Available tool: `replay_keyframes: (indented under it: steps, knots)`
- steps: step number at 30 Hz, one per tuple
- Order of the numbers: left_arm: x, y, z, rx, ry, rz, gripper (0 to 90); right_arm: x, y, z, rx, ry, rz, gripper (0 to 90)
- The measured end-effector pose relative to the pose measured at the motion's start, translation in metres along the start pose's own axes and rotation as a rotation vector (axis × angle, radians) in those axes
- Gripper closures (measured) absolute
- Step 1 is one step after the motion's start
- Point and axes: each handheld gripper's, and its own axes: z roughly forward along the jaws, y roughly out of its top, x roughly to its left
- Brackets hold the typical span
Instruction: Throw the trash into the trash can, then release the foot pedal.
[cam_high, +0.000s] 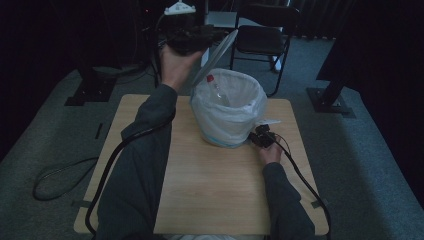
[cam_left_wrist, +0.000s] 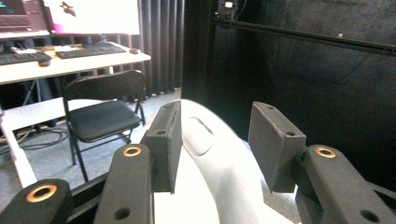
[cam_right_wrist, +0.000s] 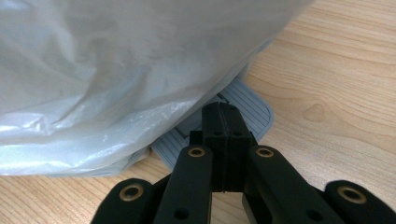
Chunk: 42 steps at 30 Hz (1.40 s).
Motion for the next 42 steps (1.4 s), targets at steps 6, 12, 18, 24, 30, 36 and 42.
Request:
replay_keyframes:
  steps: [6, 12, 18, 24, 30, 36, 42]
  knots:
    - [0.01, -0.011, -0.009, 0.006, 0.01, -0.012, 55.0, 0.0, 0.0, 0.0, 0.0, -0.001, 0.001, 90.0]
    - [0.018, -0.025, -0.008, 0.021, 0.01, -0.045, 55.0, 0.0, 0.0, 0.0, 0.0, -0.001, 0.001, 90.0]
    - [0.023, -0.034, -0.008, 0.037, 0.018, -0.052, 54.9, 0.0, 0.0, 0.0, 0.0, 0.0, 0.001, 90.0]
    - [0.031, -0.044, -0.012, 0.048, 0.036, -0.062, 54.9, 0.0, 0.0, 0.0, -0.001, 0.0, -0.001, 90.0]
    - [0.039, -0.06, -0.018, 0.06, 0.068, -0.072, 54.9, 0.0, 0.0, 0.0, -0.003, -0.002, 0.0, 90.0]
    - [0.044, -0.08, -0.023, 0.059, 0.074, -0.087, 54.9, 0.0, 0.0, 0.0, -0.002, 0.0, -0.003, 90.0]
    - [0.049, -0.106, -0.023, 0.083, 0.084, -0.109, 54.8, 0.0, 0.0, 0.0, -0.004, -0.005, -0.01, 90.0]
